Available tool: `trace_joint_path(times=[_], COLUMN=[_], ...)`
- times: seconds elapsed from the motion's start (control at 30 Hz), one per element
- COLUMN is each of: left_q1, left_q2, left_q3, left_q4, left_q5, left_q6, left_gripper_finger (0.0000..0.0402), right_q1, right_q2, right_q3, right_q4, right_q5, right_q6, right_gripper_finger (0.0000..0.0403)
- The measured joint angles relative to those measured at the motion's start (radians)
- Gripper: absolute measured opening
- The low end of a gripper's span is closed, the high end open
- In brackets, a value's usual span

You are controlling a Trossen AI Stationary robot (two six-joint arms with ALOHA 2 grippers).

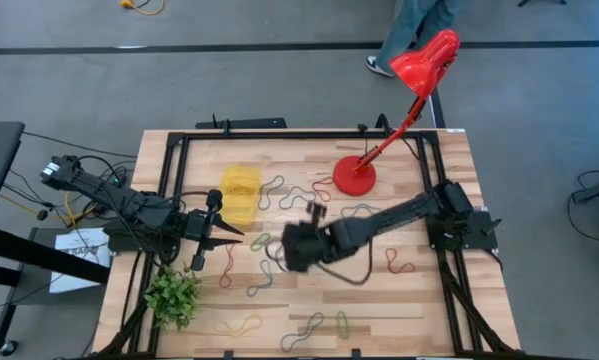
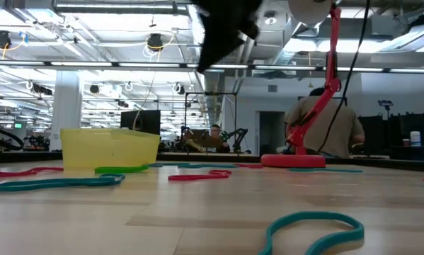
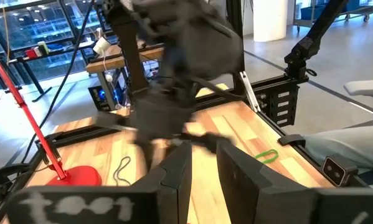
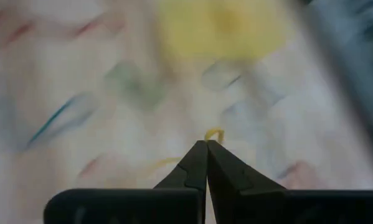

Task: Pick and place items into bin
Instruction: Put the yellow rubber band into the yellow bin

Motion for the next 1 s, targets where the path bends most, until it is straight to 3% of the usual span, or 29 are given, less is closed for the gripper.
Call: trace_joint_path(times=[0.1, 0.2, 0.3, 0.5, 0.6, 1.0], left_q1=[0.0, 0.0, 0.0, 0.0, 0.0, 0.0], left_q2=[0.0, 0.0, 0.0, -0.001, -0.002, -0.002], left_q3=[0.0, 0.0, 0.0, 0.0, 0.0, 0.0], left_q4=[0.001, 0.007, 0.039, 0.05, 0.056, 0.046], left_q5=[0.0, 0.0, 0.0, 0.072, 0.087, 0.074], left_q6=[0.01, 0.018, 0.023, 0.066, 0.084, 0.126], left_gripper_finger=[0.0067, 0.0067, 0.0067, 0.0067, 0.0067, 0.0067], right_q1=[-0.076, -0.164, -0.246, -0.376, -0.416, -0.471], right_q2=[-0.001, -0.001, 0.006, 0.1, 0.177, 0.386], right_q3=[0.004, 0.004, 0.003, 0.005, 0.009, 0.105], right_q4=[0.145, 0.325, 0.494, 0.823, 0.942, 0.931], right_q5=[0.08, 0.057, -0.068, -0.456, -0.558, -0.566], right_q6=[-0.11, -0.235, -0.295, -0.299, -0.299, -0.149], right_gripper_finger=[0.0001, 0.0, 0.0, 0.0, 0.0, 0.0])
